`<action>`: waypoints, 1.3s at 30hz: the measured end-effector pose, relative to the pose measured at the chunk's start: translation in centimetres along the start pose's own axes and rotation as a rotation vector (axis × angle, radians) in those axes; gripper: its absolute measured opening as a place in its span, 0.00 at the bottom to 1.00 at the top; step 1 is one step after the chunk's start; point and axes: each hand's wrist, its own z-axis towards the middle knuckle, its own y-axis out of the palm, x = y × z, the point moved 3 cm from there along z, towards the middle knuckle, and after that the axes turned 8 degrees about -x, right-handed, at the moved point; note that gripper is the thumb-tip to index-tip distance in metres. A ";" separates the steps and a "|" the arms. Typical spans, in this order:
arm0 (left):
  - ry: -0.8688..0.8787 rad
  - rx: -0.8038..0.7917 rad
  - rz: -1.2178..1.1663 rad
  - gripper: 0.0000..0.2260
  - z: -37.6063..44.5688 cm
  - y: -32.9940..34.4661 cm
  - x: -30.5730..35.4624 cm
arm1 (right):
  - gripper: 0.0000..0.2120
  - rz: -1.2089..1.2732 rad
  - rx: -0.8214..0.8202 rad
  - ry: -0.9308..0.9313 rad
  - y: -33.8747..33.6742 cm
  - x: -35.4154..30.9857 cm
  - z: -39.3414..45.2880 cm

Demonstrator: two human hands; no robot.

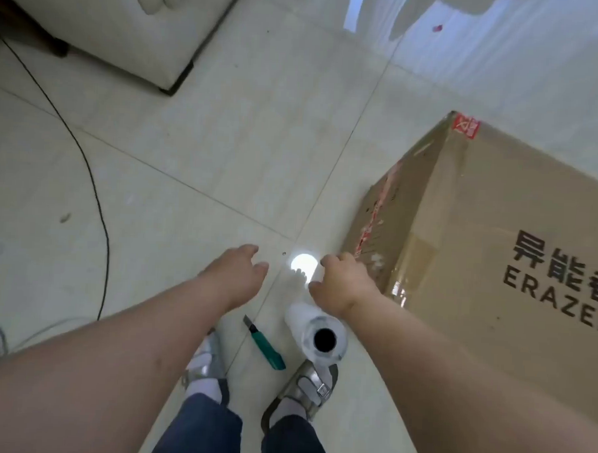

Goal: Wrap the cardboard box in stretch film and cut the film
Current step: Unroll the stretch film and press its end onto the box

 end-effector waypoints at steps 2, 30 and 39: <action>-0.029 -0.053 -0.041 0.24 1.8 1.9 -1.2 | 0.25 0.080 -0.077 0.087 2.2 0.7 1.8; -0.184 -0.311 -0.352 0.20 8.8 6.8 -4.1 | 0.47 -0.040 -0.305 0.356 7.6 -0.4 8.4; -0.206 -0.399 -0.564 0.22 12.1 3.2 -1.4 | 0.54 0.065 -0.229 0.386 2.7 -3.1 12.4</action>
